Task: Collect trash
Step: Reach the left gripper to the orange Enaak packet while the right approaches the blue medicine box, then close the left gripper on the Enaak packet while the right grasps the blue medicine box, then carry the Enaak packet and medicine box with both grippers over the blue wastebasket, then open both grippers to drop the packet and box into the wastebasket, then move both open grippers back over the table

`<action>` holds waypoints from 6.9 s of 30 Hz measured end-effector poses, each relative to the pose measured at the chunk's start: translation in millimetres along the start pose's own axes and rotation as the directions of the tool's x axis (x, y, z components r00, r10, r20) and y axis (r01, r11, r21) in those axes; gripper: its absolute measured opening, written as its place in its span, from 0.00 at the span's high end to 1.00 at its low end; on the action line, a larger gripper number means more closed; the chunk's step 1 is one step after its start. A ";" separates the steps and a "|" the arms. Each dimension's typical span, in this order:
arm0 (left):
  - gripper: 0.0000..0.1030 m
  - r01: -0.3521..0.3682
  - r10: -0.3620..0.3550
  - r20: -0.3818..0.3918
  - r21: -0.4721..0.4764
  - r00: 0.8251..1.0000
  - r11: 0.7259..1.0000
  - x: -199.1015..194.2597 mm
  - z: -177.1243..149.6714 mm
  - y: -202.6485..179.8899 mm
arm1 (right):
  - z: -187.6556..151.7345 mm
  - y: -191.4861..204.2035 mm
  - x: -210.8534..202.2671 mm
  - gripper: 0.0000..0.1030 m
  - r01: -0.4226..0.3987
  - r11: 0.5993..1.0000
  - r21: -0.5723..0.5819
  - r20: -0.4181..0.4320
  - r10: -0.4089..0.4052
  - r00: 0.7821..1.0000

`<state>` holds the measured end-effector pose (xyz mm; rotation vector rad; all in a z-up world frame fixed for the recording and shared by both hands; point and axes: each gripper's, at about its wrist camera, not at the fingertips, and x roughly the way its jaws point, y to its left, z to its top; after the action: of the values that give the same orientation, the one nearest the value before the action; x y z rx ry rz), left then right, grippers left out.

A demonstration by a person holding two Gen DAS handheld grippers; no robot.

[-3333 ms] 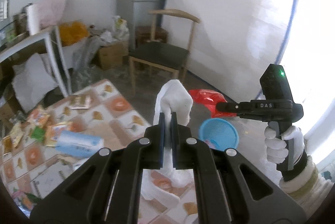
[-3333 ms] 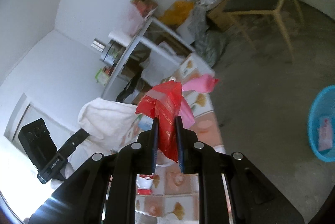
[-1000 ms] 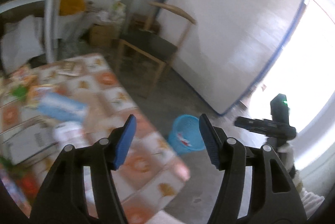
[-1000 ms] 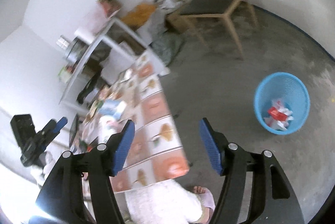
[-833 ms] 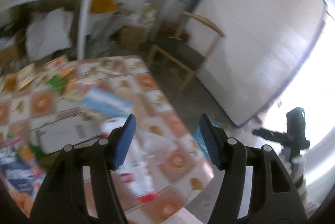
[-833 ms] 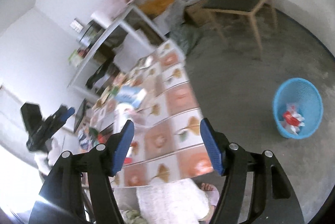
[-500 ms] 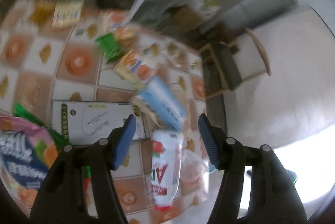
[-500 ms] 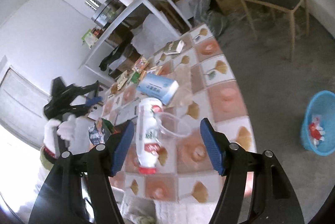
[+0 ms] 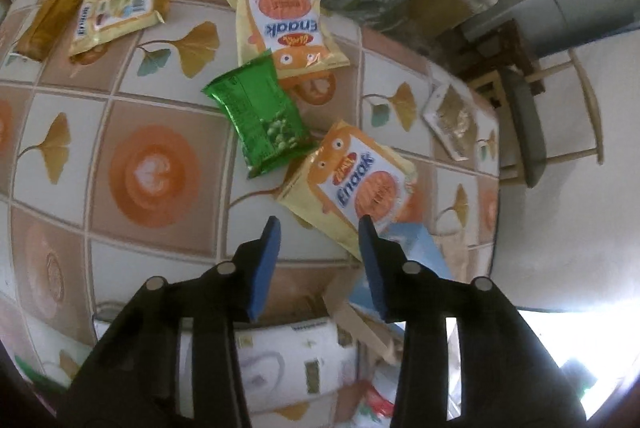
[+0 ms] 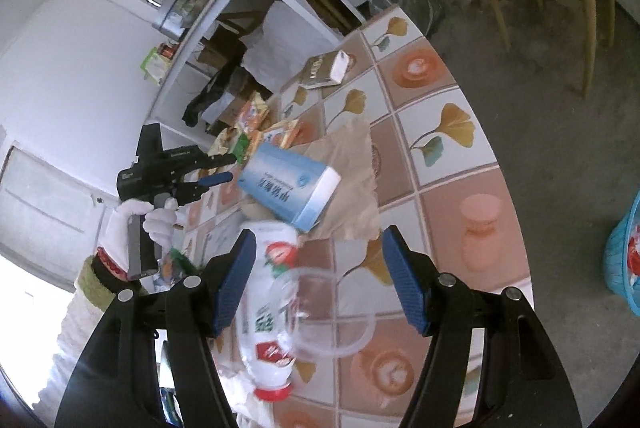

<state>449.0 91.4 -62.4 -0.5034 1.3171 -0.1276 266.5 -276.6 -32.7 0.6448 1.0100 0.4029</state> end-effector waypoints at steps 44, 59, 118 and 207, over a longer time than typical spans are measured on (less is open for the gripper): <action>1.00 -0.082 0.057 0.157 0.152 0.986 0.985 -39.3 -3.9 -0.6 | 38.0 58.6 72.4 0.29 -0.009 0.936 -0.352 -0.094 -0.025 0.995; 1.00 -0.036 0.001 0.195 0.178 0.981 0.983 -57.8 -8.3 -14.0 | 39.8 142.0 181.6 0.15 -0.025 0.621 -0.783 -0.266 -0.298 0.917; 1.00 0.175 -0.253 0.335 0.246 0.908 0.953 -174.5 -77.9 -57.8 | 39.8 130.6 1.4 0.25 0.287 0.799 -0.529 0.176 -0.227 0.958; 0.37 0.104 -0.395 0.325 0.646 0.859 0.757 -96.6 -387.6 -112.1 | -169.8 -13.2 -175.0 0.20 0.191 0.981 -0.029 0.371 -0.167 0.913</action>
<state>78.4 -81.0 8.5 -0.1303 0.6782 -0.6203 33.5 -337.1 8.7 0.5386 0.6866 0.1429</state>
